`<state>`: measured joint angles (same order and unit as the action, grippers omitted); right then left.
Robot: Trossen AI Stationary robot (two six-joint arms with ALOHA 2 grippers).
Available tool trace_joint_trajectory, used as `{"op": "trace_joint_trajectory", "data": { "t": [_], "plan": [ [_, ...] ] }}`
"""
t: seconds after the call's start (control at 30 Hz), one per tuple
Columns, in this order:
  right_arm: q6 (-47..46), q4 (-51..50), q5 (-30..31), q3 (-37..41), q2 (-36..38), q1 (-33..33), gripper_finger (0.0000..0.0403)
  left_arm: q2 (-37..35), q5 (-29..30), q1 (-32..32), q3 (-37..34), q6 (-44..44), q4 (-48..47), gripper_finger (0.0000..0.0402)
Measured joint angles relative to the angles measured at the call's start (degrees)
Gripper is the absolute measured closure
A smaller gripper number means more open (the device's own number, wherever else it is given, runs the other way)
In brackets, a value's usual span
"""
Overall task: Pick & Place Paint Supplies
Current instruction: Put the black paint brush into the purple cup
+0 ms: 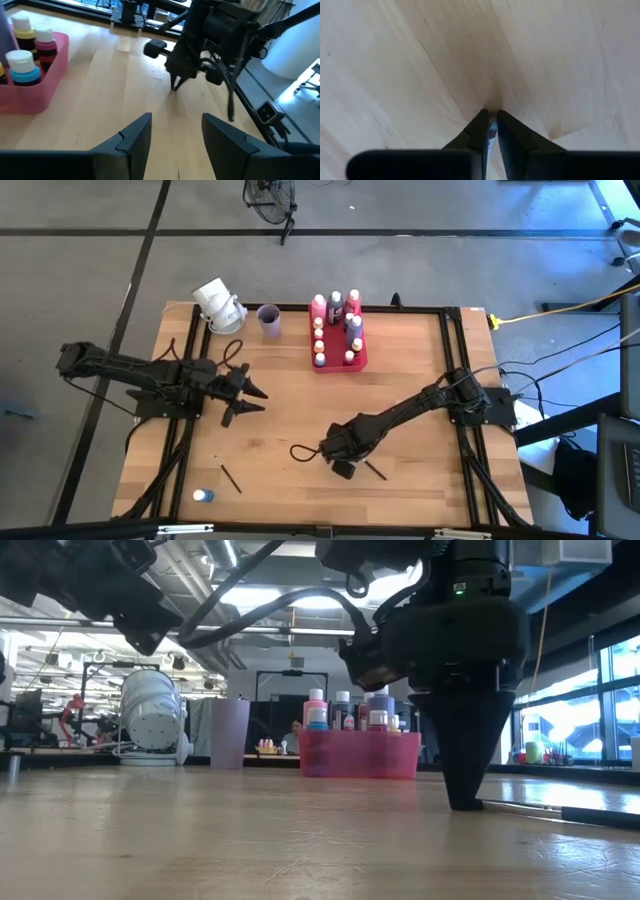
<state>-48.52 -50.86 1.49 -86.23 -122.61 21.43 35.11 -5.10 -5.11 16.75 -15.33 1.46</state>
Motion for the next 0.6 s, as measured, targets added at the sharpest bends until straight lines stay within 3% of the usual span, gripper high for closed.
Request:
{"op": "trace_joint_trajectory", "data": {
  "t": [0.6],
  "plan": [
    [-4.08, -1.19, -4.13, -0.05, -0.07, 0.40, 0.0366, 0.00, 4.17, -4.38, 0.00, 0.02, 0.04, 0.0233]
  ]
}}
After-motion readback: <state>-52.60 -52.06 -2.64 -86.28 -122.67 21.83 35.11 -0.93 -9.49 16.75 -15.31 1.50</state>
